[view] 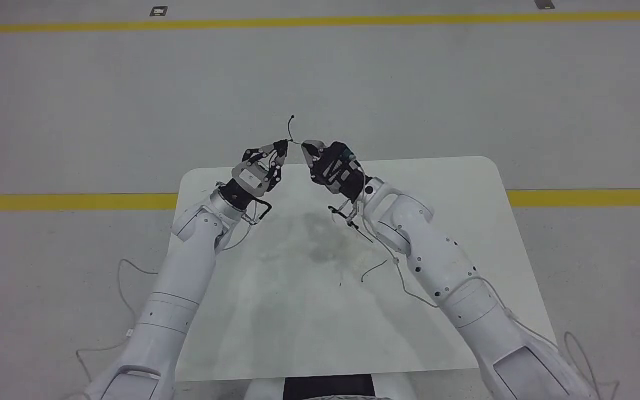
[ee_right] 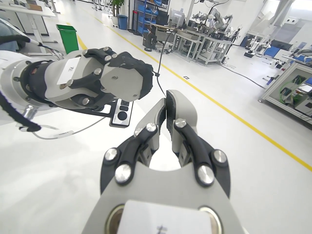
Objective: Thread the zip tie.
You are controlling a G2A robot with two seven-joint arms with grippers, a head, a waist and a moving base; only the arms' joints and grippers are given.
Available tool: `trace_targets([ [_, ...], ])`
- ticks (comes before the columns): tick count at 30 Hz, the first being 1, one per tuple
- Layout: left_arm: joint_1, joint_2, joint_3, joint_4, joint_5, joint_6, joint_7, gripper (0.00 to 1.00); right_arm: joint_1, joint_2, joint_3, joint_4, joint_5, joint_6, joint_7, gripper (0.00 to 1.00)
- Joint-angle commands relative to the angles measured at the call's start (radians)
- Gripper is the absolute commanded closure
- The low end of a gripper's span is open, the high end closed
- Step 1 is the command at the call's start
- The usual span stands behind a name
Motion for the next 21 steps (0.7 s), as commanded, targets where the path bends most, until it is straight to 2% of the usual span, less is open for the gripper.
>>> trace_targets([
  [1,0.000,0.000,0.000,0.000,0.000,0.000,0.000,1.00,0.000,-0.001,0.000,0.001,-0.001,-0.001,0.001,1.00],
  [21,0.000,0.000,0.000,0.000,0.000,0.000,0.000,1.00,-0.007,-0.006,0.014,0.021,-0.010,-0.019,0.028,1.00],
])
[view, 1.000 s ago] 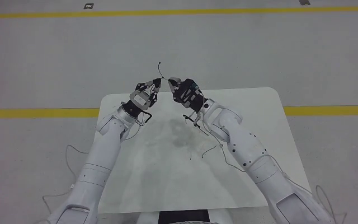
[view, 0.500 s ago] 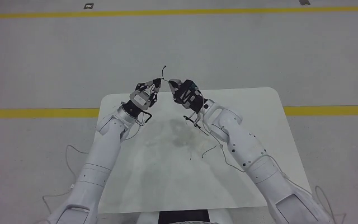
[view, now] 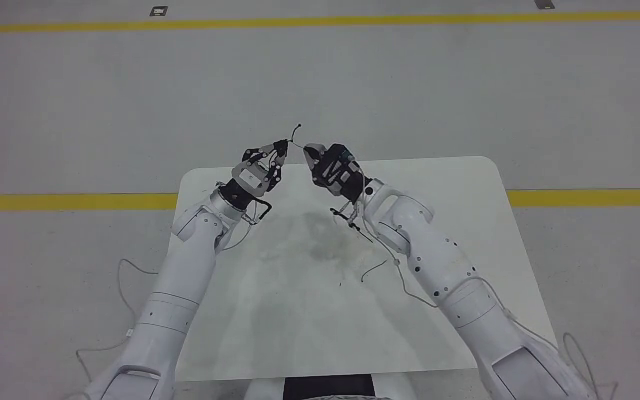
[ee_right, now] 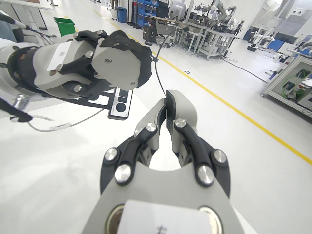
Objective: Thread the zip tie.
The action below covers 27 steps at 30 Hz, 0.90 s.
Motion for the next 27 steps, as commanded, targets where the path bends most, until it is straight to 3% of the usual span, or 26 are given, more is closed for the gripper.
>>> trace_targets([
  [1,0.000,0.000,0.000,0.000,0.000,0.000,0.000,1.00,-0.001,0.000,0.002,0.000,-0.001,-0.002,0.001,1.00],
  [27,0.000,0.000,0.000,0.000,0.000,0.000,0.000,1.00,-0.018,-0.003,0.022,0.021,-0.013,-0.011,0.008,1.00],
])
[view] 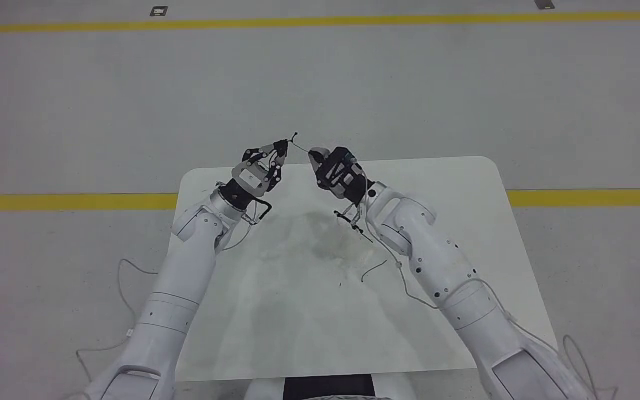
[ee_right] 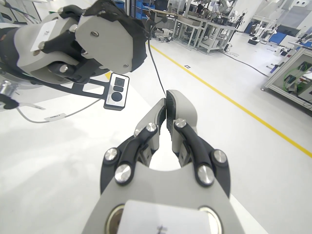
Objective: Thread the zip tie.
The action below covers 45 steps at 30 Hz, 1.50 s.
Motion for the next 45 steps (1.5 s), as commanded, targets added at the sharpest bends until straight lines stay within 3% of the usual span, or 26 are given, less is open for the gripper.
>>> trace_targets([
  [1,0.000,0.000,0.000,0.000,0.000,0.000,0.000,1.00,-0.001,0.000,0.001,0.001,-0.001,0.000,0.000,1.00],
  [45,0.000,0.000,0.000,0.000,0.000,0.000,0.000,1.00,-0.027,-0.003,0.019,-0.004,-0.039,0.009,0.020,1.00],
])
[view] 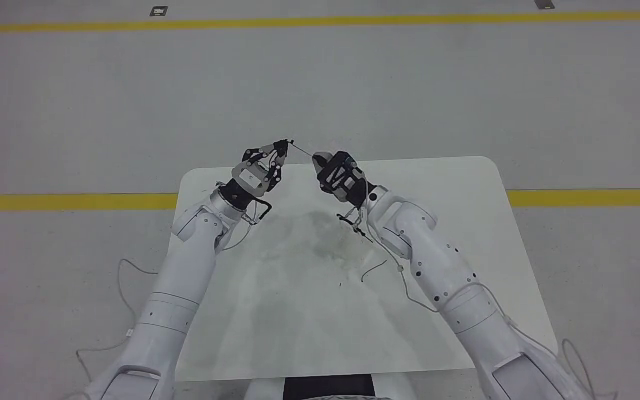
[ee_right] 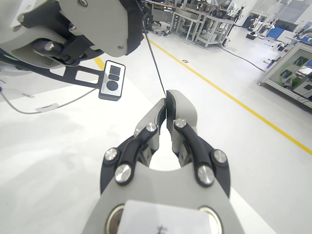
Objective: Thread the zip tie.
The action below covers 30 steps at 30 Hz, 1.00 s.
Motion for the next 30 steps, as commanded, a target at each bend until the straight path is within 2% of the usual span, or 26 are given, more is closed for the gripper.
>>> trace_targets([
  [1,0.000,0.000,0.000,0.000,0.000,0.000,0.000,1.00,-0.001,0.000,0.001,-0.001,-0.001,0.000,0.000,1.00],
  [3,0.000,0.000,0.000,0.000,0.000,0.000,0.000,1.00,-0.003,0.000,0.005,-0.003,-0.003,0.009,0.003,1.00],
  [4,0.000,0.000,0.000,0.000,0.000,0.000,0.000,1.00,-0.005,0.000,0.006,-0.004,-0.004,0.013,0.005,0.77],
  [5,0.000,0.000,0.000,0.000,0.000,0.000,0.000,1.00,-0.007,0.000,0.008,-0.007,-0.004,0.022,0.008,0.26],
  [6,0.000,0.000,0.000,0.000,0.000,0.000,0.000,1.00,-0.009,0.000,0.010,-0.008,-0.004,0.028,0.012,0.00],
  [16,0.000,0.000,0.000,0.000,0.000,0.000,0.000,1.00,-0.036,0.007,0.053,-0.024,-0.014,0.065,0.030,0.00],
  [30,0.000,0.000,0.000,0.000,0.000,0.000,0.000,1.00,-0.047,0.008,0.061,-0.025,0.008,0.062,0.032,0.00],
])
